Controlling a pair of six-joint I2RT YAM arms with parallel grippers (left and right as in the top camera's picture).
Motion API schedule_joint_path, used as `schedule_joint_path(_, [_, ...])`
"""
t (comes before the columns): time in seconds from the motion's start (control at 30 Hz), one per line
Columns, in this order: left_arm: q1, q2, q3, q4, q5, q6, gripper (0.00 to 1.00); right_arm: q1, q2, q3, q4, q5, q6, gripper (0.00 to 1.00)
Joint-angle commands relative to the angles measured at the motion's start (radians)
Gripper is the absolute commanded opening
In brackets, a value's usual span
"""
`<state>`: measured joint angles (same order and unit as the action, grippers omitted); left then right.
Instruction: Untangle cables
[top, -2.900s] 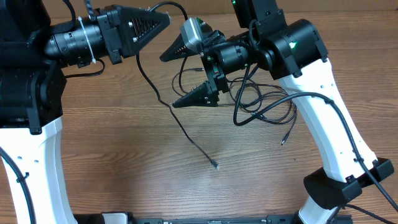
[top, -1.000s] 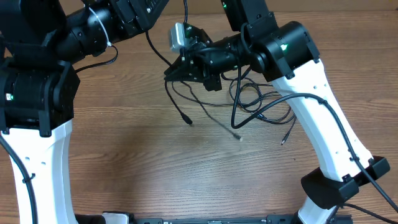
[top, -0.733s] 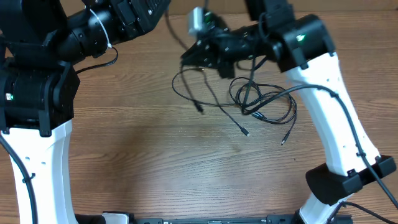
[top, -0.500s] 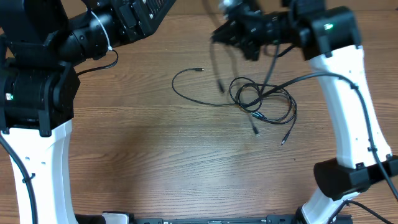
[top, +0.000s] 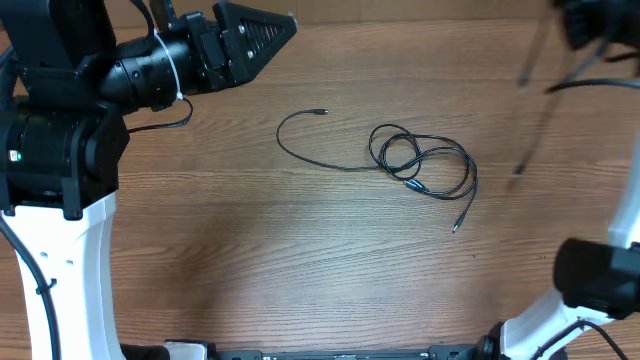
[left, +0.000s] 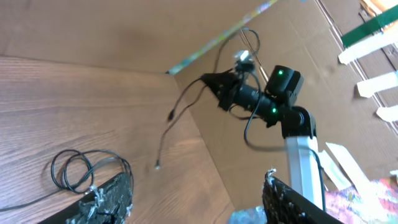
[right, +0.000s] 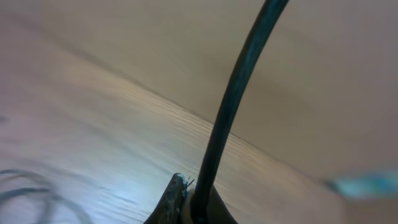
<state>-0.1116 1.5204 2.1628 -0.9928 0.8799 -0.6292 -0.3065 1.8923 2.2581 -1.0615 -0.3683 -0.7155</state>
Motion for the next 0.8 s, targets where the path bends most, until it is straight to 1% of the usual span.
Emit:
schedule_joint_path(0.0, [0.000,-0.018,0.015,-0.003,0.035,0.055,0.68,-0.127,0.041,0.019,0.022,0.038,0.061,0.04])
schedule_joint_path(0.03, [0.000,-0.018,0.015,-0.006,0.035,0.069,0.68,-0.182,0.063,0.019,0.033,0.043,0.061,0.04])
schedule_joint_path(0.1, [0.000,-0.018,0.015,-0.005,0.034,0.077,0.68,-0.235,0.085,0.019,0.049,0.079,0.074,0.04])
schedule_joint_path(0.17, [0.000,-0.018,0.015,-0.006,0.034,0.077,0.68,-0.274,0.109,0.019,0.086,0.177,0.158,0.04])
schedule_joint_path(0.27, [0.000,-0.018,0.015,-0.005,0.034,0.076,0.68,-0.327,0.151,0.019,0.143,0.359,0.328,0.04])
schedule_joint_path(0.4, [0.000,-0.018,0.015,-0.006,0.035,0.076,0.68,-0.373,0.197,0.019,0.169,0.570,0.512,0.04])
schedule_joint_path(0.43, [-0.001,-0.018,0.015,-0.008,0.035,0.076,0.68,-0.380,0.206,0.019,0.173,0.600,0.537,0.06])
schedule_joint_path(0.47, [-0.001,-0.018,0.015,-0.012,0.035,0.076,0.68,-0.385,0.213,0.019,0.178,0.612,0.550,0.29])
schedule_joint_path(0.5, [-0.001,-0.018,0.015,-0.017,0.035,0.076,0.68,-0.390,0.220,0.019,0.179,0.614,0.565,0.91])
schedule_joint_path(0.53, [-0.001,-0.018,0.015,-0.023,0.035,0.076,0.68,-0.392,0.222,0.019,0.179,0.615,0.589,1.00])
schedule_joint_path(0.63, [-0.001,-0.018,0.015,-0.046,0.037,0.076,0.68,-0.395,0.223,0.019,0.174,0.609,0.668,1.00])
schedule_joint_path(0.77, [-0.001,-0.018,0.015,-0.058,0.074,0.085,0.68,-0.375,0.211,0.019,0.158,0.535,0.667,1.00])
